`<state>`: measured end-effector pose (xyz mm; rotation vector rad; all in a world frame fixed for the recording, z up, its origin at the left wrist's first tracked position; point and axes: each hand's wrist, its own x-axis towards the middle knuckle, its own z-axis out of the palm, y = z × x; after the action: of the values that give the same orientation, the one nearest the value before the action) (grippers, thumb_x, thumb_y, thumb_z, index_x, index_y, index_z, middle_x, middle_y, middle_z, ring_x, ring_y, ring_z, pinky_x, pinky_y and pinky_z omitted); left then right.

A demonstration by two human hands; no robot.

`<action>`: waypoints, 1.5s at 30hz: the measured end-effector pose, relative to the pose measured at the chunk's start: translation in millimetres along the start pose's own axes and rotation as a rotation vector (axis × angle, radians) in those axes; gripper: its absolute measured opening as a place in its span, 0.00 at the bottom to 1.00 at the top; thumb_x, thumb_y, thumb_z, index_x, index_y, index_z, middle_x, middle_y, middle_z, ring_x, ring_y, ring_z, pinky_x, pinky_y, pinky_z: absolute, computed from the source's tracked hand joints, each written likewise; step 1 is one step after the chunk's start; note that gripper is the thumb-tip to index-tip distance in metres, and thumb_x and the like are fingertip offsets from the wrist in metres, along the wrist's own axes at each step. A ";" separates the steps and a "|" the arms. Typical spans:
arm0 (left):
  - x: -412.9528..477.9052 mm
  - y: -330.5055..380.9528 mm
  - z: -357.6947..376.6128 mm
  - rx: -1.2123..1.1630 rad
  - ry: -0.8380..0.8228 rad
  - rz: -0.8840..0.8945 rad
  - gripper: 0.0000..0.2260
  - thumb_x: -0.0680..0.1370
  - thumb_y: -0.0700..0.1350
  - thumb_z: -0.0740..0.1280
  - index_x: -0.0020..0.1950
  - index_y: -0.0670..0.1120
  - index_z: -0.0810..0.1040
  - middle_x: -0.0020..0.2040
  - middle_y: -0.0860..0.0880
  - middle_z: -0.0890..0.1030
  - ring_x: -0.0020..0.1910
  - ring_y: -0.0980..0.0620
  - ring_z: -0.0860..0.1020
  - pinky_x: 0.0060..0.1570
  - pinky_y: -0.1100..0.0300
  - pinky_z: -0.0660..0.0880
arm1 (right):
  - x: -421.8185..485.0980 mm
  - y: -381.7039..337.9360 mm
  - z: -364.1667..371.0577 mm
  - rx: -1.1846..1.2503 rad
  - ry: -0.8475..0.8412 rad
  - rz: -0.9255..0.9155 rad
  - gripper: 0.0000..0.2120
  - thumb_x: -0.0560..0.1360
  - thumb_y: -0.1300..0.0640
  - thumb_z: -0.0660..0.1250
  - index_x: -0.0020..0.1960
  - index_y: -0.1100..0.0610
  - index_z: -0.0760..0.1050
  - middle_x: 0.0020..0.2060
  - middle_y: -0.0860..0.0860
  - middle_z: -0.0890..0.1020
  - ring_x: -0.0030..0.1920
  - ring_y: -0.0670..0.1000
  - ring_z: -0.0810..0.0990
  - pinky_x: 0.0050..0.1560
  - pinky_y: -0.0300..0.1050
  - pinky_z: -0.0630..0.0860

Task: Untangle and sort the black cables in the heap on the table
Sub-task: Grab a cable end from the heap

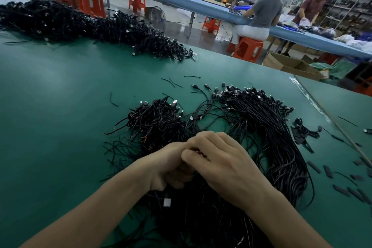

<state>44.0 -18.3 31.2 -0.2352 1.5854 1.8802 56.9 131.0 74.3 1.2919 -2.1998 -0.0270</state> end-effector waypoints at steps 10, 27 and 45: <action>-2.3 1.5 -9.2 -0.187 -0.371 0.016 0.25 0.72 0.71 0.65 0.33 0.50 0.67 0.26 0.55 0.59 0.20 0.61 0.54 0.17 0.71 0.52 | -12.1 7.3 3.9 0.405 -0.145 0.363 0.07 0.79 0.55 0.64 0.47 0.55 0.80 0.42 0.46 0.80 0.45 0.49 0.76 0.48 0.47 0.74; -6.2 -7.9 -11.3 0.190 -0.467 0.044 0.13 0.75 0.30 0.66 0.37 0.44 0.69 0.28 0.52 0.63 0.22 0.61 0.58 0.17 0.71 0.55 | -7.0 11.6 -11.0 0.422 -0.318 0.118 0.01 0.77 0.59 0.70 0.47 0.54 0.79 0.52 0.47 0.79 0.53 0.49 0.75 0.53 0.44 0.75; -6.5 -6.8 -5.5 0.064 -0.355 0.053 0.10 0.69 0.34 0.68 0.34 0.47 0.73 0.27 0.52 0.64 0.22 0.60 0.58 0.18 0.69 0.53 | -6.1 6.9 -5.4 0.243 -0.297 0.056 0.09 0.71 0.63 0.63 0.49 0.55 0.76 0.40 0.48 0.77 0.41 0.50 0.74 0.43 0.42 0.73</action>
<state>51.5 -25.5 27.7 0.1628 1.4149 1.7893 56.3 141.0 78.0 1.4325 -2.5553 0.0772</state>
